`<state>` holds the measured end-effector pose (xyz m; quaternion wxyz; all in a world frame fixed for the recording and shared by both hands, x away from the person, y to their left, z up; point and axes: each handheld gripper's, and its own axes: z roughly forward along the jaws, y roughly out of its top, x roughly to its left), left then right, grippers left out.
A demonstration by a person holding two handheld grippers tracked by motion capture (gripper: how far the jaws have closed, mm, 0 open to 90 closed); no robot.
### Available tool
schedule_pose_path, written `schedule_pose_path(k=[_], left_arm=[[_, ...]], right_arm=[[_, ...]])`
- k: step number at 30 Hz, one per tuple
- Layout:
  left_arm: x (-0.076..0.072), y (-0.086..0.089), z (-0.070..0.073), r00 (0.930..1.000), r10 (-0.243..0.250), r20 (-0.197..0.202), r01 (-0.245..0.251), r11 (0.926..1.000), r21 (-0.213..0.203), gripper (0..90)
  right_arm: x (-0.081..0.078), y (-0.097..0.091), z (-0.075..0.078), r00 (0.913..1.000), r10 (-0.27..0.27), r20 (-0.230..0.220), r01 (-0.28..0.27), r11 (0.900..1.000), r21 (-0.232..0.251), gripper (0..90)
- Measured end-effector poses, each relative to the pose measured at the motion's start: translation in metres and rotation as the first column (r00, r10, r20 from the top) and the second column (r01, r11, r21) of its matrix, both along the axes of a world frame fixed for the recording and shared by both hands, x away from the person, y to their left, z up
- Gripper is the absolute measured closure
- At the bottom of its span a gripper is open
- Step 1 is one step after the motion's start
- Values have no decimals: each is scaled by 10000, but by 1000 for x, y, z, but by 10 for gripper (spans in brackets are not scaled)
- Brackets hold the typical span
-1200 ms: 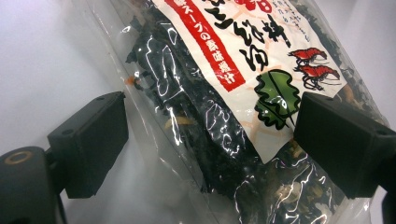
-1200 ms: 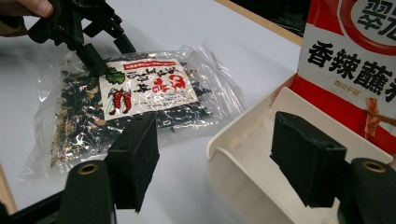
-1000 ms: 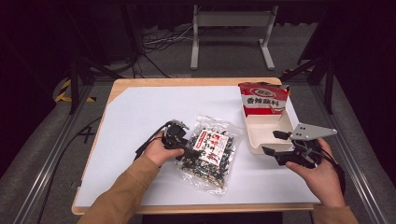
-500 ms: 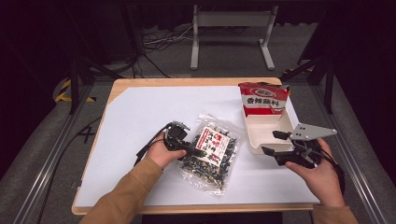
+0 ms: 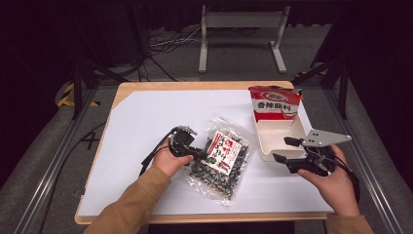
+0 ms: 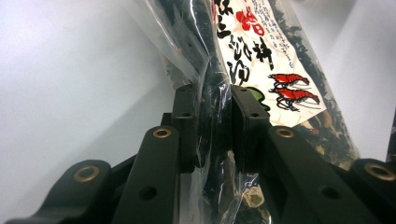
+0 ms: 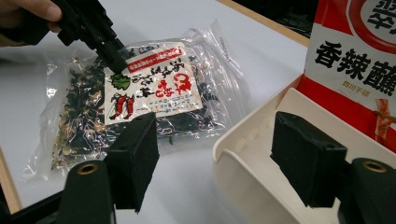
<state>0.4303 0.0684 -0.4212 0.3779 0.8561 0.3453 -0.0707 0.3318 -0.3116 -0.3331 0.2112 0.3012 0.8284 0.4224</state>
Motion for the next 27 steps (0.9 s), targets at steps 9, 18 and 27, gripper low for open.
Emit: schedule_pose_path(k=[9,18,27], left_arm=[[-4,12,17,9987,0,502,3,10000,-59,759],[-15,29,45,9864,214,1632,-146,9990,-432,770],[-24,40,59,9662,479,2535,-189,9931,-1159,773]], right_arm=[[-1,3,1,10000,84,24,-84,10000,18,331],[-1,13,1,9991,72,-408,-30,9949,1005,417],[3,31,-8,9972,285,-691,-163,9852,1709,418]])
